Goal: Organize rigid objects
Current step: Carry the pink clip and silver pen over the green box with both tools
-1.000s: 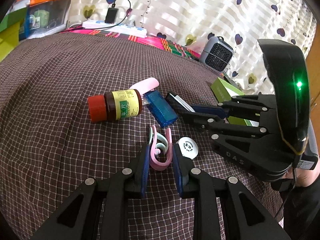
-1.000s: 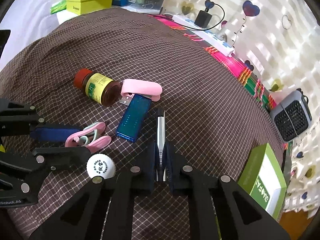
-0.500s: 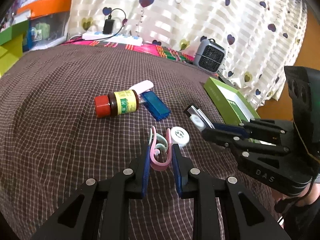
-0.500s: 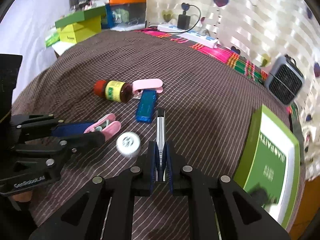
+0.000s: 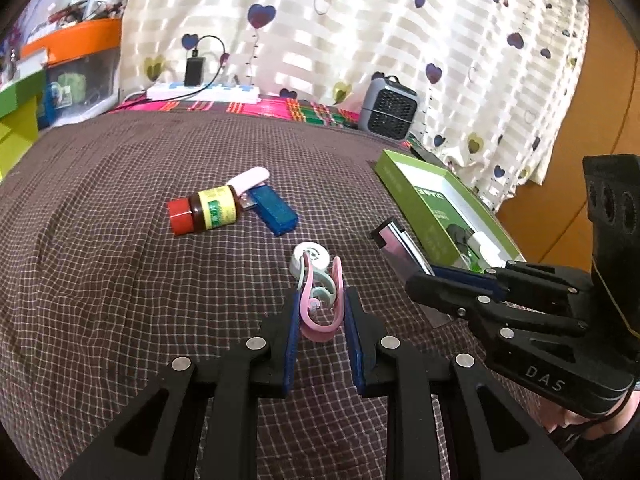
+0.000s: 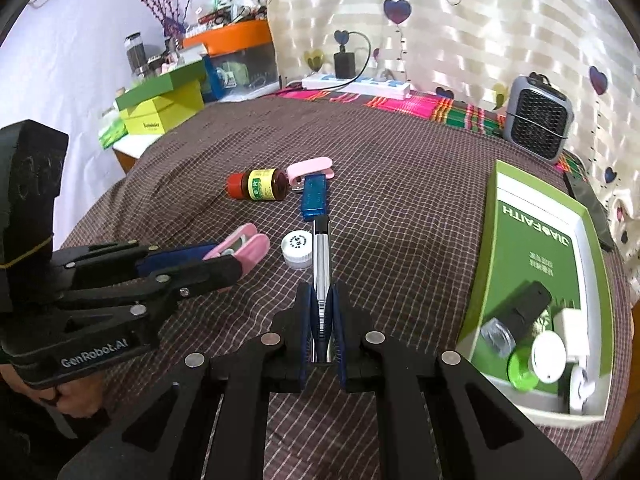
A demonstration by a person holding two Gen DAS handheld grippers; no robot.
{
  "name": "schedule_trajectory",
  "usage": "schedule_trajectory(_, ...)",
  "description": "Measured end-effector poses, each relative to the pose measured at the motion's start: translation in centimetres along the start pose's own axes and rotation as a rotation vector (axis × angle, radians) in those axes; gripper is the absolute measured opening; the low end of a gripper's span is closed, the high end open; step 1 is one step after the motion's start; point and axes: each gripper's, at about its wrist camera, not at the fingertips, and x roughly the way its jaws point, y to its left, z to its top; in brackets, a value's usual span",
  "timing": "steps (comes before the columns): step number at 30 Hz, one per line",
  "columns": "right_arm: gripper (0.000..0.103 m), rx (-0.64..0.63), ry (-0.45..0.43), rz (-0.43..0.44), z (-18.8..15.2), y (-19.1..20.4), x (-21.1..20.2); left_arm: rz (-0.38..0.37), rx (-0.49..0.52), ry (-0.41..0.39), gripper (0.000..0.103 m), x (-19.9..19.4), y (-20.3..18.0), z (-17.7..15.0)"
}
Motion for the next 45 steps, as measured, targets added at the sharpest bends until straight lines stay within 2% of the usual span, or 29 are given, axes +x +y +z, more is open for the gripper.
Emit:
schedule_trajectory(33,0.011,0.056,-0.094,-0.003,-2.4,-0.4,-4.2,-0.003,0.096,-0.007,0.02,-0.5,-4.3,0.2)
schedule_trajectory(45,0.011,0.142,-0.14,-0.066,-2.7,-4.2,-5.8,-0.058,0.145,-0.012,0.02,1.5,-7.8,2.1)
